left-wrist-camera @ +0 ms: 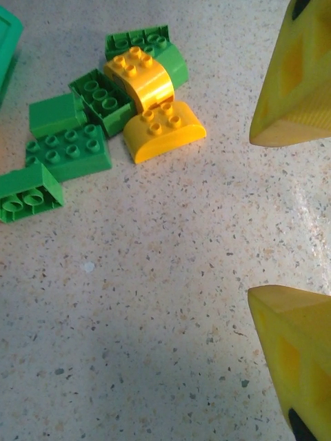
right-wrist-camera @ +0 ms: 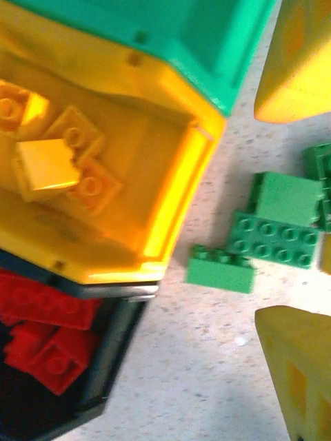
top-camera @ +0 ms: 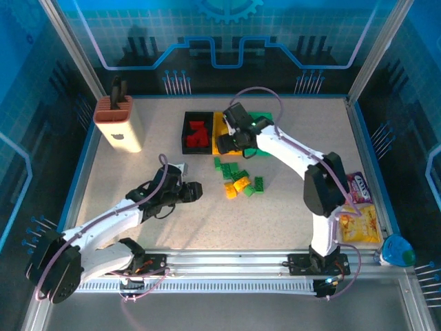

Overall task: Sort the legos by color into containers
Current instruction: Place the lego in the container, then pick up the lego from the center of the table.

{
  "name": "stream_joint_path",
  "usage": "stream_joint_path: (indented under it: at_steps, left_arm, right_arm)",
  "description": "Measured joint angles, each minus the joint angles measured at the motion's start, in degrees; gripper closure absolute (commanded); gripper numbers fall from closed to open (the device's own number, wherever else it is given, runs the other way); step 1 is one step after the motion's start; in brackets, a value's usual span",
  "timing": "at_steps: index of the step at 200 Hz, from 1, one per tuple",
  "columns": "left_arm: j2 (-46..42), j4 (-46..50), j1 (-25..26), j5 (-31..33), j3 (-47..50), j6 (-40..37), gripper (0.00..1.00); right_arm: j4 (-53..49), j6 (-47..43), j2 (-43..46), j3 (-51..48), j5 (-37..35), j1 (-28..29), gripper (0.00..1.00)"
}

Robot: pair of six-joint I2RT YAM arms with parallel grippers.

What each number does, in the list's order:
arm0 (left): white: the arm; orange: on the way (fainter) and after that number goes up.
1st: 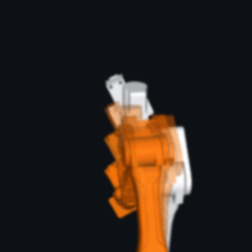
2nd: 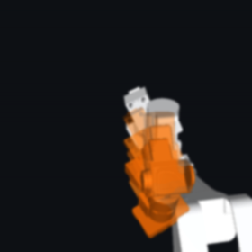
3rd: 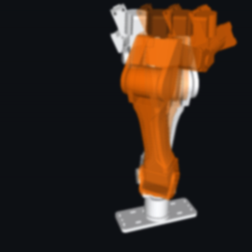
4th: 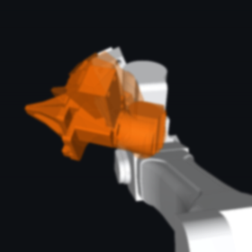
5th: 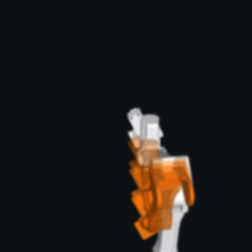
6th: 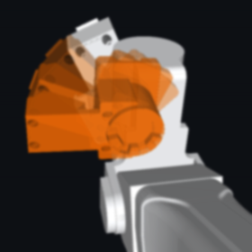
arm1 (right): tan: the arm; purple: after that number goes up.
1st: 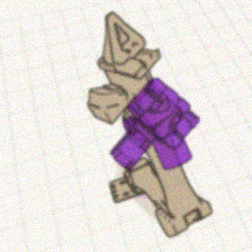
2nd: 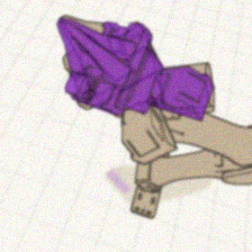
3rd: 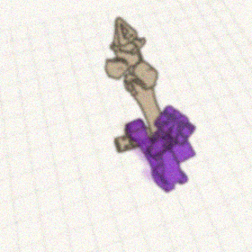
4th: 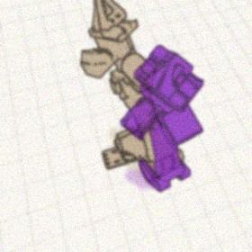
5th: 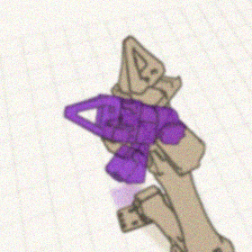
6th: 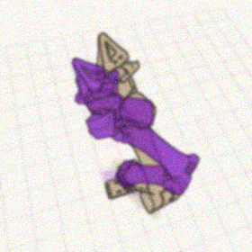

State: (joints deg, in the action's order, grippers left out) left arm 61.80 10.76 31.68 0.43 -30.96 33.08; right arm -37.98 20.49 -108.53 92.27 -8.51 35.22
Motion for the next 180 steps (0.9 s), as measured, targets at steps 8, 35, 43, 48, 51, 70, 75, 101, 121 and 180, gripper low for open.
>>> stream_joint_path:
  at_steps: [8,35,43,48,51,70,75,101,121,180]
  left_arm:
    - [0.63,-0.13,0.0,-0.02,0.0,0.0,0.44]
    - [2.58,-0.9,0.0,-0.07,-0.15,0.0,0.44]
    - [3.28,-0.94,0.0,-0.07,-0.35,0.0,0.44]
    - [3.8,-1.01,0.0,-0.13,-0.5,0.0,0.44]
    - [4.04,-1.05,0.02,-0.22,-0.59,0.0,0.44]
    - [5.2,-1.2,0.28,-0.24,-1.07,0.0,0.44]
    - [5.33,-1.25,0.39,-0.24,-1.18,0.0,0.44]
    - [5.7,-1.36,0.68,-0.24,-1.57,0.0,0.44]
    - [5.77,-1.68,0.85,-0.24,-1.6,0.0,0.44]
    - [5.77,-1.66,1.55,-0.22,-1.64,0.02,0.44]
  right_arm:
    - [0.63,0.02,2.1,-3.04,0.09,0.0,0.3]
    - [2.82,0.02,7.34,-11.56,0.22,0.02,0.28]
    - [3.28,0.0,8.09,-13.49,0.2,0.02,0.27]
    - [3.58,0.0,8.41,-14.51,0.2,0.07,0.27]
    - [3.67,0.02,8.55,-15.15,0.2,0.09,0.27]
    - [4.24,0.0,8.76,-18.49,0.13,0.7,0.26]
    - [4.24,-0.02,8.76,-19.15,0.04,0.96,0.26]
    - [4.2,-0.02,8.28,-20.57,-0.09,2.78,0.25]
    - [4.22,-0.02,7.28,-20.57,-0.26,3.5,0.25]
    - [4.24,0.0,5.64,-21.38,-1.36,4.11,0.25]
